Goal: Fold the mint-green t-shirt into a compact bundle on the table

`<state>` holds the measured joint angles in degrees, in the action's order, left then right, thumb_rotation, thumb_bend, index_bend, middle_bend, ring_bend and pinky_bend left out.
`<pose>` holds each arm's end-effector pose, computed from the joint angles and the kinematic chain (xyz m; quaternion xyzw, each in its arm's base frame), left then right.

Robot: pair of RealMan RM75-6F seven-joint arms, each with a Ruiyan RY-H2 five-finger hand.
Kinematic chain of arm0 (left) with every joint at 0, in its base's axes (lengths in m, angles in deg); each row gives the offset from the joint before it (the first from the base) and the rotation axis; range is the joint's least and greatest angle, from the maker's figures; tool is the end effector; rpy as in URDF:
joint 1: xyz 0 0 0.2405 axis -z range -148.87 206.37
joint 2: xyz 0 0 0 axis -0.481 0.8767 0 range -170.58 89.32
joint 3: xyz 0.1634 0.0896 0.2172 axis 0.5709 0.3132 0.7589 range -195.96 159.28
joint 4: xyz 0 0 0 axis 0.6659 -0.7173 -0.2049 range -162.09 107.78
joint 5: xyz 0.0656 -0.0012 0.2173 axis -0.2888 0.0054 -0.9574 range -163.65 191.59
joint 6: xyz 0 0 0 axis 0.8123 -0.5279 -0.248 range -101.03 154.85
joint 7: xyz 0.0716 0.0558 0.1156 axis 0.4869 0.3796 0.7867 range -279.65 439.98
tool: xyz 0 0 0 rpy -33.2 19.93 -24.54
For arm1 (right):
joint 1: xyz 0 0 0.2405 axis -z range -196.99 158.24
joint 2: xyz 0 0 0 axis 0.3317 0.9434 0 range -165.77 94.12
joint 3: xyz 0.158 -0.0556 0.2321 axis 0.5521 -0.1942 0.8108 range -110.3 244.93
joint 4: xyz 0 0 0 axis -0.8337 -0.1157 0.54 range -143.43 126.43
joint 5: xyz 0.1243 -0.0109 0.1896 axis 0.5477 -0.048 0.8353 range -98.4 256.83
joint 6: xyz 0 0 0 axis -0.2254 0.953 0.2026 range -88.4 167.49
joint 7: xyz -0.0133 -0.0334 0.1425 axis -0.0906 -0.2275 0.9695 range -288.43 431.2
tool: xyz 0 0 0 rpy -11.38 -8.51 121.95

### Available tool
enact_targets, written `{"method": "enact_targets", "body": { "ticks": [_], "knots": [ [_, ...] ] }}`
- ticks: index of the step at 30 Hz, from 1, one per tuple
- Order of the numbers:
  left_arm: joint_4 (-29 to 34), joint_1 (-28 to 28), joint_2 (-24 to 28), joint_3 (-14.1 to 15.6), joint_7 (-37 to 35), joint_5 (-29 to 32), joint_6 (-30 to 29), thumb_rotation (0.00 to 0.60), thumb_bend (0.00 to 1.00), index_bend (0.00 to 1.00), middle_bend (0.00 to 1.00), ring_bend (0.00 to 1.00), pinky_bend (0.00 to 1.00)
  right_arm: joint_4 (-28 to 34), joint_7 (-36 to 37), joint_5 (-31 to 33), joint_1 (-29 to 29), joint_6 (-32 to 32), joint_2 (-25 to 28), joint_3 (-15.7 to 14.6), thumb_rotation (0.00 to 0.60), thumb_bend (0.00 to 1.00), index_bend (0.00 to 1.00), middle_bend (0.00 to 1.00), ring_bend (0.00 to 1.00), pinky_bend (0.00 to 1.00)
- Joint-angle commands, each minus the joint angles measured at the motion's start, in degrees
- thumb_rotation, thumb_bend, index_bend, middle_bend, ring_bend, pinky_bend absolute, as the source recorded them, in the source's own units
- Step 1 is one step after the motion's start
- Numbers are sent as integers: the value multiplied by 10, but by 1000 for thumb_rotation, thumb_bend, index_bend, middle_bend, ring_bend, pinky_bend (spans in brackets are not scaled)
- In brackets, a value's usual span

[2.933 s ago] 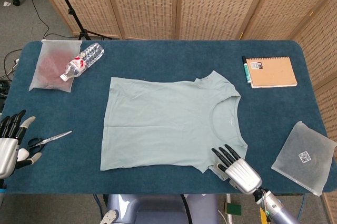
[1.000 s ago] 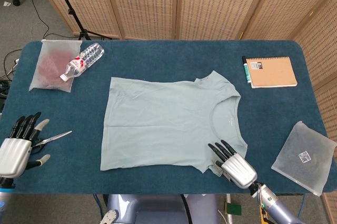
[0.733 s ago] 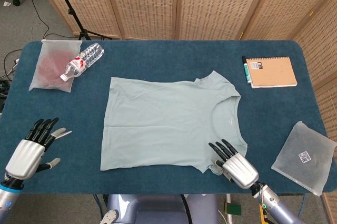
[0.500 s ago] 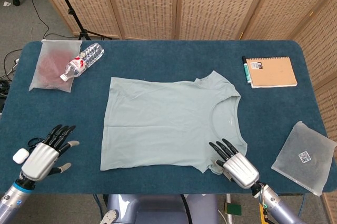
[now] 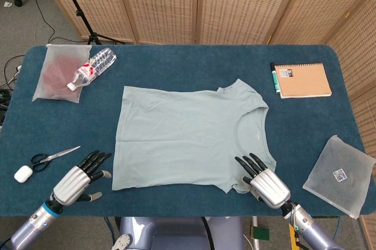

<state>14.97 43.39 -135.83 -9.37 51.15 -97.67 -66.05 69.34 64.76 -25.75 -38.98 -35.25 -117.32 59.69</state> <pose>-0.3528 0.2012 -0.0023 -0.7532 -0.3304 -0.4836 0.2994 -0.2911 -0.2103 0.0057 0.8110 -0.2622 0.3727 0.3669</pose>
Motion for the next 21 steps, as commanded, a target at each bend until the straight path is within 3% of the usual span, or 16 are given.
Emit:
{"method": "enact_targets", "body": {
  "ticks": [1, 10, 21],
  "knots": [
    [-24, 7, -19, 9, -22, 2, 6, 600, 14, 430, 0, 0, 0, 0, 0, 0, 0, -1, 0, 0, 600, 646, 651, 0, 0, 0],
    [-72, 18, -58, 17, -50, 8, 4, 600, 102, 473, 0, 0, 0, 1, 0, 3, -1, -2, 2, 2, 600, 646, 653, 0, 0, 0],
    [-89, 30, -78, 24, -56, 19, -1, 600, 153, 484, 0, 0, 0, 4, -1, 4, -1, -5, 4, 2, 600, 646, 655, 0, 0, 0]
  ]
}}
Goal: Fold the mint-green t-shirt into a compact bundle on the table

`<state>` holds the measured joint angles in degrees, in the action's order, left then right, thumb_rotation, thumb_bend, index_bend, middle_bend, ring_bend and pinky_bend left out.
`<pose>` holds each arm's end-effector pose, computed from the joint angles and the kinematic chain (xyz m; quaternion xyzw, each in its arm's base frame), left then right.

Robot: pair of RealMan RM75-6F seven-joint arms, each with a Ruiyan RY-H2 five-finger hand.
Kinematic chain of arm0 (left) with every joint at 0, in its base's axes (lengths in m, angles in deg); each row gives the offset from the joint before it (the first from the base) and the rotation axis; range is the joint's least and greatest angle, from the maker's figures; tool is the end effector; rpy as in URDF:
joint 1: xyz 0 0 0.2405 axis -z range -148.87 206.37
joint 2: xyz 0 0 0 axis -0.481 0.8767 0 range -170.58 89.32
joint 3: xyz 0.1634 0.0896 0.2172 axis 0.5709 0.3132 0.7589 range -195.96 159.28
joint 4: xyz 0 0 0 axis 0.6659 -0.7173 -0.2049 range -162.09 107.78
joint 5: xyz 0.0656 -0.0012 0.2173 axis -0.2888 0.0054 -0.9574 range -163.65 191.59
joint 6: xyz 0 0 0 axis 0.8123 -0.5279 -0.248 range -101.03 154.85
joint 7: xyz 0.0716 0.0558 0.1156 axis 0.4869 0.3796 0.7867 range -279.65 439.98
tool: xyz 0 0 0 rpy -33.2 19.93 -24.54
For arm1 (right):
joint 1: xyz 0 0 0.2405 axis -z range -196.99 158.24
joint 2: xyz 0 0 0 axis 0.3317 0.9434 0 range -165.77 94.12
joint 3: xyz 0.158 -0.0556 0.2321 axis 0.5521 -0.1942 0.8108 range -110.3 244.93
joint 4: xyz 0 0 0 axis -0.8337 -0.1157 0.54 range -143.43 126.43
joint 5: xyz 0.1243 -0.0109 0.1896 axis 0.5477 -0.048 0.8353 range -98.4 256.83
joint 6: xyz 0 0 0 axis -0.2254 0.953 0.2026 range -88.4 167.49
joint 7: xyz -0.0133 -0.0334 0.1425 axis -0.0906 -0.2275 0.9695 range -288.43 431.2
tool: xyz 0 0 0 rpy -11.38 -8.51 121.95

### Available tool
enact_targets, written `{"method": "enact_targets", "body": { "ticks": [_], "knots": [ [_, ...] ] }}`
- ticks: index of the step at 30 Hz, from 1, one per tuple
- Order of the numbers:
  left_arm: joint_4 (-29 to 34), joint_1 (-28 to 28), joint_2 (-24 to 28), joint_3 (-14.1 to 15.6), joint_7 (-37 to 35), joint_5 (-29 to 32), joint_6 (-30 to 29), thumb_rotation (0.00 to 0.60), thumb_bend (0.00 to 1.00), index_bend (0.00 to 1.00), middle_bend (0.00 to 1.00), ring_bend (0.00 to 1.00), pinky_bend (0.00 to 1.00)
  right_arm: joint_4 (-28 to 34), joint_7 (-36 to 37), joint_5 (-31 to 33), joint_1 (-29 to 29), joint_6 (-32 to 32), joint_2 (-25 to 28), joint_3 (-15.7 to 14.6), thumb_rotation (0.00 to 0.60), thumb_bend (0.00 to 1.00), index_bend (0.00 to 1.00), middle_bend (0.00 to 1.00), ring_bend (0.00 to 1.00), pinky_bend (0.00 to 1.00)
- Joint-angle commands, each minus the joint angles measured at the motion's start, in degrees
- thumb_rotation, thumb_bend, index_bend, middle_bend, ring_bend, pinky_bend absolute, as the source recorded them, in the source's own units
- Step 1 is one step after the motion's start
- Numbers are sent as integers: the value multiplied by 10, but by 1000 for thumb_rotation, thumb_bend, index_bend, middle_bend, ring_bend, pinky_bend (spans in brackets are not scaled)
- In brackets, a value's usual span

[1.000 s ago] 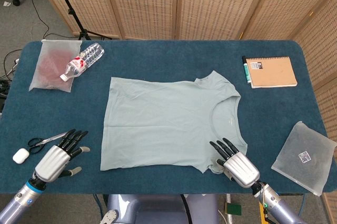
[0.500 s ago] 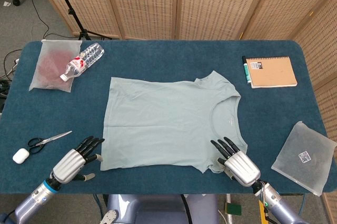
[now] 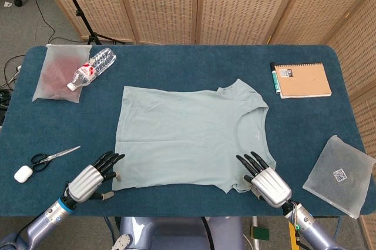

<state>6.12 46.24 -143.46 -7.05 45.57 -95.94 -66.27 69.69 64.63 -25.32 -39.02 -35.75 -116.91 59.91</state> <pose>-0.3404 0.2158 -0.0386 -0.7539 -0.3415 -0.4965 0.2615 -0.2908 -0.2124 0.0096 0.8073 -0.2613 0.3754 0.3728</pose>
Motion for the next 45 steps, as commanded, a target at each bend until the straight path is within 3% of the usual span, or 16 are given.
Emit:
{"method": "enact_targets", "body": {
  "ticks": [1, 27, 34, 45],
  "knots": [
    [-2, 2, -3, 2, 0, 3, 2, 600, 160, 484, 0, 0, 0, 0, -1, 0, 0, 0, 0, 0, 600, 646, 655, 0, 0, 0],
    [-21, 7, -24, 22, -22, 22, 6, 600, 296, 518, 0, 0, 0, 3, 1, 2, 0, -4, 3, 1, 600, 646, 655, 0, 0, 0],
    [-27, 7, -28, 24, -23, 25, 4, 600, 302, 581, 0, 0, 0, 3, 1, 2, 0, -4, 3, 1, 600, 646, 655, 0, 0, 0],
    [-31, 8, -31, 27, -23, 29, 5, 600, 489, 596, 0, 0, 0, 4, 2, 3, -1, -5, 4, 2, 600, 646, 655, 0, 0, 0]
  ]
}}
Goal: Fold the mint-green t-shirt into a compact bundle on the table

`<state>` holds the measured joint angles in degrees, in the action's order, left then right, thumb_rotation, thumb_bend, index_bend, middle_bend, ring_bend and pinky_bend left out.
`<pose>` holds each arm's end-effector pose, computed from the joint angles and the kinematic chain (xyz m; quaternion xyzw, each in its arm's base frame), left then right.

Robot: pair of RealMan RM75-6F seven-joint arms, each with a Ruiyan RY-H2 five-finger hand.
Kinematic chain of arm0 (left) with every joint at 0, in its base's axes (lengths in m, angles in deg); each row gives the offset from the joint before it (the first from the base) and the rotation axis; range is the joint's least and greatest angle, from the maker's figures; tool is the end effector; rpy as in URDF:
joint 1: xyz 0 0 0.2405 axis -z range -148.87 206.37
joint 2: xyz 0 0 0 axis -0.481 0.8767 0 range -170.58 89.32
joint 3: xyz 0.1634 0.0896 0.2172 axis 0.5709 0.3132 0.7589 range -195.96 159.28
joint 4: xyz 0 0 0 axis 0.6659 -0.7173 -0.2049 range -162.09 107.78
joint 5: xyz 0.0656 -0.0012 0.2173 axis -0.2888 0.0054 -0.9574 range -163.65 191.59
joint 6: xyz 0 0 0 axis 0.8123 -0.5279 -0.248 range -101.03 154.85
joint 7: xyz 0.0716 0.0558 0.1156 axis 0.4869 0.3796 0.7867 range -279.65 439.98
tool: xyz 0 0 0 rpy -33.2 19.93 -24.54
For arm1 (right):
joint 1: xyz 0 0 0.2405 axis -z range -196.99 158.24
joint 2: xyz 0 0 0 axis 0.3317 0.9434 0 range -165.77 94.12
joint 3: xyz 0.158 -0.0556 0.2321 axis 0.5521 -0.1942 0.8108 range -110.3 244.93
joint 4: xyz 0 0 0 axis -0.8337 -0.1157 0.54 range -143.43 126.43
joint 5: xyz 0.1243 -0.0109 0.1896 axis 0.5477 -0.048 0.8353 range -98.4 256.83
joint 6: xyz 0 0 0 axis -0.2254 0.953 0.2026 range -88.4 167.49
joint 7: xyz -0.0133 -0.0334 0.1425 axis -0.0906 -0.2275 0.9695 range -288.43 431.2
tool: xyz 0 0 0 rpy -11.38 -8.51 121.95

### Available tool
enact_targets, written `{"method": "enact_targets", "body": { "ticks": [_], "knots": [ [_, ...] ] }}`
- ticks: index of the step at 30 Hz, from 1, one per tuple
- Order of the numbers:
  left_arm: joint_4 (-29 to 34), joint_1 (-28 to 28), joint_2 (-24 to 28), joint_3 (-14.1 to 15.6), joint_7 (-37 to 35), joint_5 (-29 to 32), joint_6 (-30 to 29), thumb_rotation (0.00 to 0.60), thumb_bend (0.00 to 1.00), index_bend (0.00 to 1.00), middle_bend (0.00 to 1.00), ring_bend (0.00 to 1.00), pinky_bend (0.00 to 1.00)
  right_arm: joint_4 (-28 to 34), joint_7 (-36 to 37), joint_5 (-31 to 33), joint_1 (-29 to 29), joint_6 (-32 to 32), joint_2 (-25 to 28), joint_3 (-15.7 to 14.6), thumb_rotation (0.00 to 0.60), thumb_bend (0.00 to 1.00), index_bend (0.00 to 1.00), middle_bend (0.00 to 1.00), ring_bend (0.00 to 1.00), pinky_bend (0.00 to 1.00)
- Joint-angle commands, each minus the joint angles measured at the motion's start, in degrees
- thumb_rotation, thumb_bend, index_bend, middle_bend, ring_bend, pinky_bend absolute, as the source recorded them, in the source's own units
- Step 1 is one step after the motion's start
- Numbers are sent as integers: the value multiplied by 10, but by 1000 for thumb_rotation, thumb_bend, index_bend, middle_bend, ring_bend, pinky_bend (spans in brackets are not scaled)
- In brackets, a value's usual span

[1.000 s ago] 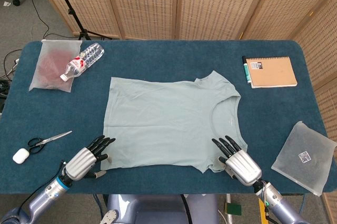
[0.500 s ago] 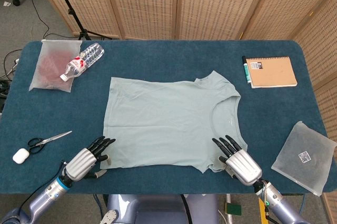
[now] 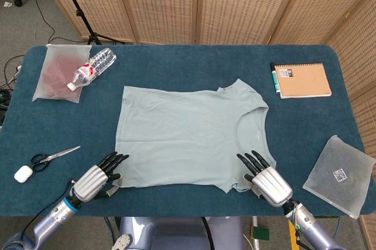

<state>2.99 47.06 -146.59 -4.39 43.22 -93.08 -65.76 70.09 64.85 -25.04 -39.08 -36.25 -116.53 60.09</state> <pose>-0.3374 0.2176 -0.0549 -0.7505 -0.3590 -0.4950 0.2506 -0.2899 -0.2140 0.0131 0.8033 -0.2623 0.3800 0.3761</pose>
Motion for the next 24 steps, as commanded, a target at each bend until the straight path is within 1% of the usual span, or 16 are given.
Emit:
{"method": "enact_targets", "body": {
  "ticks": [1, 12, 19, 24],
  "knots": [
    [0, 0, 0, 1, 0, 1, 0, 600, 501, 600, 0, 0, 0, 0, 0, 0, 0, 0, 0, 0, 600, 646, 655, 0, 0, 0],
    [6, 0, 1, -1, -11, 8, 3, 600, 517, 768, 0, 0, 0, -1, 2, 1, 0, 0, 0, 1, 600, 646, 657, 0, 0, 0],
    [12, 1, 4, 1, -15, 10, 4, 600, 540, 783, 0, 0, 0, -1, 6, -1, -2, 0, 0, -1, 600, 646, 660, 0, 0, 0],
    [18, 1, 12, 6, -16, 3, -7, 600, 543, 784, 0, 0, 0, 1, 24, -14, -7, -1, 7, -9, 600, 646, 664, 0, 0, 0]
  ]
}}
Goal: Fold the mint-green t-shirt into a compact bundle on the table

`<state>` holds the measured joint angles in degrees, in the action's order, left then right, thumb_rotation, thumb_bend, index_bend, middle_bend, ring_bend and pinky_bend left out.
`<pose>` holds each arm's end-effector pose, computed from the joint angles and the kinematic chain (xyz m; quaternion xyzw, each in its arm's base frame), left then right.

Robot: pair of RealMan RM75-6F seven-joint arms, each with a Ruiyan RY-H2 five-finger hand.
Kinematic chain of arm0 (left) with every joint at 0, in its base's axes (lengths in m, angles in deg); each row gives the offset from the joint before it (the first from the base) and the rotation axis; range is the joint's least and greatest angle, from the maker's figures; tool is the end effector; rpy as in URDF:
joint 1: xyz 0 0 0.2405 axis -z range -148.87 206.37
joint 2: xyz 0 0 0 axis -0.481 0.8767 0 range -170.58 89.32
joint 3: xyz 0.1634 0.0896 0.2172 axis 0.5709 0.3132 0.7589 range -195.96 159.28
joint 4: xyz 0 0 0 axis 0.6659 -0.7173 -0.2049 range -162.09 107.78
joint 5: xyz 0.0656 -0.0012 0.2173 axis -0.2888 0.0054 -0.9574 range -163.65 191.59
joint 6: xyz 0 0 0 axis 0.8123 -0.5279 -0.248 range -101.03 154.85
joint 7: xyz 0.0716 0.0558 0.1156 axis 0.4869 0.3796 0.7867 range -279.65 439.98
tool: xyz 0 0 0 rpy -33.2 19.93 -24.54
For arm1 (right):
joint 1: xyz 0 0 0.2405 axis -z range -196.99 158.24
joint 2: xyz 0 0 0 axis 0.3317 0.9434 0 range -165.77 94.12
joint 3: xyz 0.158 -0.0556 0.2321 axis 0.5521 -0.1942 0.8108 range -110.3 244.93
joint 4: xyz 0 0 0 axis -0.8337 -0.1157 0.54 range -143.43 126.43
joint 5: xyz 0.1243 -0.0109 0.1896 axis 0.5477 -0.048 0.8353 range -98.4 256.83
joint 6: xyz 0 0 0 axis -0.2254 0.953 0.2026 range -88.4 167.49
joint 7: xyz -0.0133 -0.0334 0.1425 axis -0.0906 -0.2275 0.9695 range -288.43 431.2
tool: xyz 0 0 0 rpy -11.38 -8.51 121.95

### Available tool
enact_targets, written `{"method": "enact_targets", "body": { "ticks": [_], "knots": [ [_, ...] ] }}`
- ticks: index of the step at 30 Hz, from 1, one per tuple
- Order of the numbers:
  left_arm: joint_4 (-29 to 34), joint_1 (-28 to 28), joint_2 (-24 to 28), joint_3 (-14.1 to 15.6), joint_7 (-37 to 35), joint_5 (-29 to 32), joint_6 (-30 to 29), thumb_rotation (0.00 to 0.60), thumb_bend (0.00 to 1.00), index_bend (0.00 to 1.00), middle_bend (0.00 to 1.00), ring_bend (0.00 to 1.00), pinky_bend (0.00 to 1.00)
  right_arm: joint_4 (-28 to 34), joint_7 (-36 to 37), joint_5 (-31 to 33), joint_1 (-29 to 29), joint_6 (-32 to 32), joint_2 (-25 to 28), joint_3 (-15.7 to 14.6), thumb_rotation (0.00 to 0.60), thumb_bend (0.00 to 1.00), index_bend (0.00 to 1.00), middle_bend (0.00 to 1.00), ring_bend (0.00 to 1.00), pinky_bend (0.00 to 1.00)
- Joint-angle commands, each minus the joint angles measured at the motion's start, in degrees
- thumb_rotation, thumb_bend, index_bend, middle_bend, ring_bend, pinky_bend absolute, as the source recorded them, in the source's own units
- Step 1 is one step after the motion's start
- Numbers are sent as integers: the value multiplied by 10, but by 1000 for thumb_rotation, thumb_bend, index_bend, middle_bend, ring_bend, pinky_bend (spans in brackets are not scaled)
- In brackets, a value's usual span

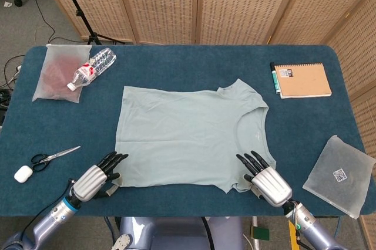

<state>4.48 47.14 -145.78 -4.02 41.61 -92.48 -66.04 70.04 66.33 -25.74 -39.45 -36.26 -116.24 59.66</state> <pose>-0.3372 0.2166 -0.0517 -0.7411 -0.3741 -0.5019 0.2427 -0.2893 -0.2134 0.0136 0.8054 -0.2663 0.3834 0.3653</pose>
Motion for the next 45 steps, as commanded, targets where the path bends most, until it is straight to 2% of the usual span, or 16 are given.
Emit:
{"method": "enact_targets", "body": {
  "ticks": [1, 10, 29, 37, 45],
  "knots": [
    [6, 0, 8, 5, 0, -5, -8, 600, 543, 784, 0, 0, 0, 2, 18, -14, -6, -1, 7, -9, 600, 646, 664, 0, 0, 0],
    [30, -6, 35, 18, 16, -30, -66, 600, 550, 784, 0, 0, 0, 15, 77, -66, -25, -11, 35, -41, 600, 646, 665, 0, 0, 0],
    [44, -38, 89, 70, 64, -102, -173, 600, 553, 787, 0, 0, 0, 46, 98, -164, -25, -51, 70, -107, 600, 646, 667, 6, 0, 0],
    [30, -53, 94, 84, 62, -119, -203, 600, 570, 787, 0, 0, 0, 52, 108, -185, -23, -57, 82, -128, 600, 646, 668, 6, 0, 0],
    [-12, -74, 84, 92, 69, -133, -238, 600, 573, 787, 0, 0, 0, 54, 113, -207, -11, -73, 95, -152, 600, 646, 672, 6, 0, 0]
  ]
}}
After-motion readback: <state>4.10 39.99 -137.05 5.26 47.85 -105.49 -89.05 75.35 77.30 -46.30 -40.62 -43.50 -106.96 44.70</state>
